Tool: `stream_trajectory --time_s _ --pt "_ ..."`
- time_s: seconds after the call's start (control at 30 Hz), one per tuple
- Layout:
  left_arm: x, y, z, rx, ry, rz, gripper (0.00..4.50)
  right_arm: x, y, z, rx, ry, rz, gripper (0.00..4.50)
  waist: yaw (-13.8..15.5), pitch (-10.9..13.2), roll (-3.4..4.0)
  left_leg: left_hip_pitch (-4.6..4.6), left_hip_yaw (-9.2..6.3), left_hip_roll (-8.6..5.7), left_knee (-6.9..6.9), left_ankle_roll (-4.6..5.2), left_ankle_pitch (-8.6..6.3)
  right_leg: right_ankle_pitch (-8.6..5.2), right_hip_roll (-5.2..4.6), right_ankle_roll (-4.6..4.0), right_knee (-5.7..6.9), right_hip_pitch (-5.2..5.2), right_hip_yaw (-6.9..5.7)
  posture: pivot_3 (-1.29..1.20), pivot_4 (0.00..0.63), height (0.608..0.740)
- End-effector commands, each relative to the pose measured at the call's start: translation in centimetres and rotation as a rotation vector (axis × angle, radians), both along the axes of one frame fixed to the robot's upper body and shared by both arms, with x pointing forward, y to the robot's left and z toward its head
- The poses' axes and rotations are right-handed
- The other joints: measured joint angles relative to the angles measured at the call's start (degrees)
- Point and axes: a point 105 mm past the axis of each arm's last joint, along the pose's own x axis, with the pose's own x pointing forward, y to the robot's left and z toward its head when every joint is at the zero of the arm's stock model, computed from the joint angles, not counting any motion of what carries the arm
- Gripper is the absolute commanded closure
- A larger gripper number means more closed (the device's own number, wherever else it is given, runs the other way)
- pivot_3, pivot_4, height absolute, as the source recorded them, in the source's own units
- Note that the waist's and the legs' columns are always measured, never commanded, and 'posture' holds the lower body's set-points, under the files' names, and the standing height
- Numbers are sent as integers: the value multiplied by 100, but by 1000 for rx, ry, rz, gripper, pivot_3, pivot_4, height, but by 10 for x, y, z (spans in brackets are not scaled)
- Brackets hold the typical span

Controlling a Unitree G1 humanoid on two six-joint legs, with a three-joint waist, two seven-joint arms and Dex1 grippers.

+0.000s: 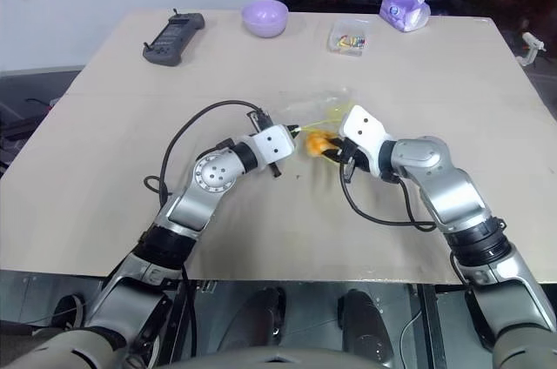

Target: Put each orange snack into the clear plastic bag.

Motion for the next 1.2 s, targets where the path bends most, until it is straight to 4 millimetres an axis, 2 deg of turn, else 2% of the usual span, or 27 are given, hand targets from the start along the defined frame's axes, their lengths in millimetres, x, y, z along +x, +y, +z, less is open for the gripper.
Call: stream_trajectory --time_s 0.03,0.13,0.43,0.8,1.2 --pt "-6 -5 14 -11 -55 -34 4500 7 -5 20 13 -80 -10 4471 -4 0 0 0 0 0 0 0 0 0 0 0 0 0 0 0 150 736" --pt "-5 -6 13 -8 -54 -35 4500 9 -9 20 5 -85 -17 4471 -9 0 0 0 0 0 0 0 0 0 0 0 -1 0 0 0 150 736" --pt "-1 -5 13 3 -57 -29 4500 -1 -17 30 -8 -78 31 4471 -9 0 1 -1 0 0 -1 0 0 0 0 0 -5 0 0 0 150 736" --pt "-4 -6 14 -1 -59 -37 4500 4 -25 28 -16 -82 -9 4471 -13 0 1 -2 0 0 -2 0 0 0 0 0 -6 0 0 0 150 736" --pt "-19 -22 12 -14 -36 -141 4500 31 -26 24 16 -87 -117 4471 -18 1 1 -3 1 1 -3 0 0 0 0 0 -11 0 1 0 150 736"
